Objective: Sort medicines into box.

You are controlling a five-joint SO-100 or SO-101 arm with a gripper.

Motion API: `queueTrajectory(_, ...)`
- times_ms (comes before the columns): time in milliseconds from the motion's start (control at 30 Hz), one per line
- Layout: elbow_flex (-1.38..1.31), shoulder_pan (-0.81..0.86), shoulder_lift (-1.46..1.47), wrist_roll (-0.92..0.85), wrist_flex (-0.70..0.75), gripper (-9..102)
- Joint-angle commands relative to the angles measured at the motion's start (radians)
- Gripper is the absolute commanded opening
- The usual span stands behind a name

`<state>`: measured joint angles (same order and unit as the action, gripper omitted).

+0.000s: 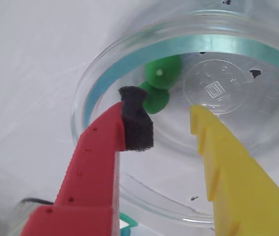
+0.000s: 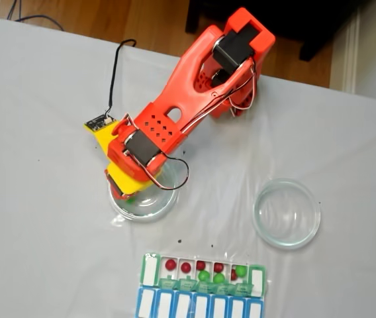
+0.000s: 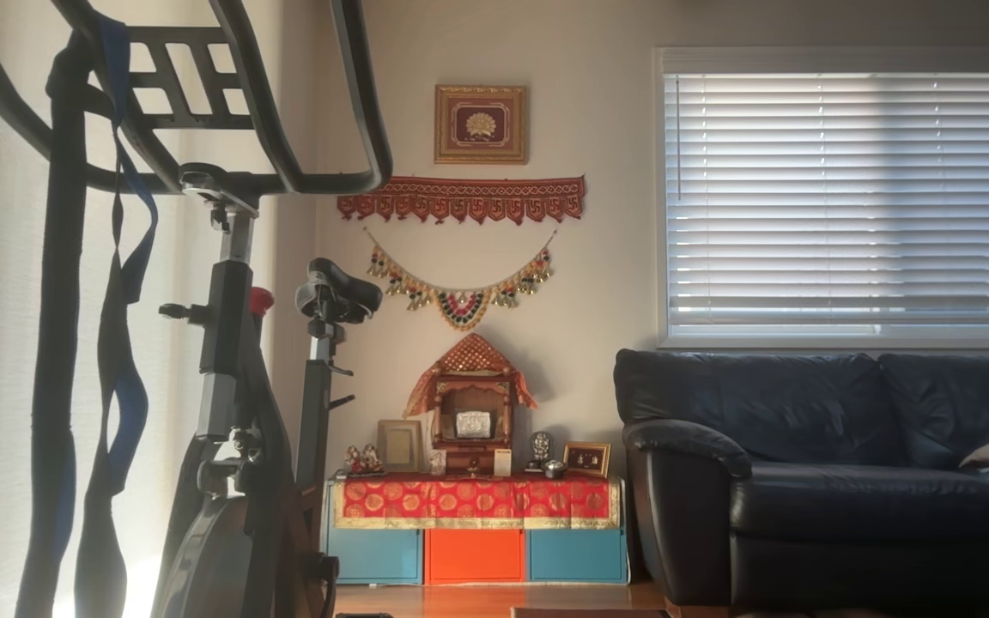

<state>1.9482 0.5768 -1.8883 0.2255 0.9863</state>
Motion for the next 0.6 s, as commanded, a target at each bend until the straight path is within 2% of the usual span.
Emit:
queueTrajectory(0, -0.008, 0.012, -0.02, -0.003, -0.028, 22)
queueTrajectory(567, 0.058, -0.003, -0.008, -0.017, -0.091, 27)
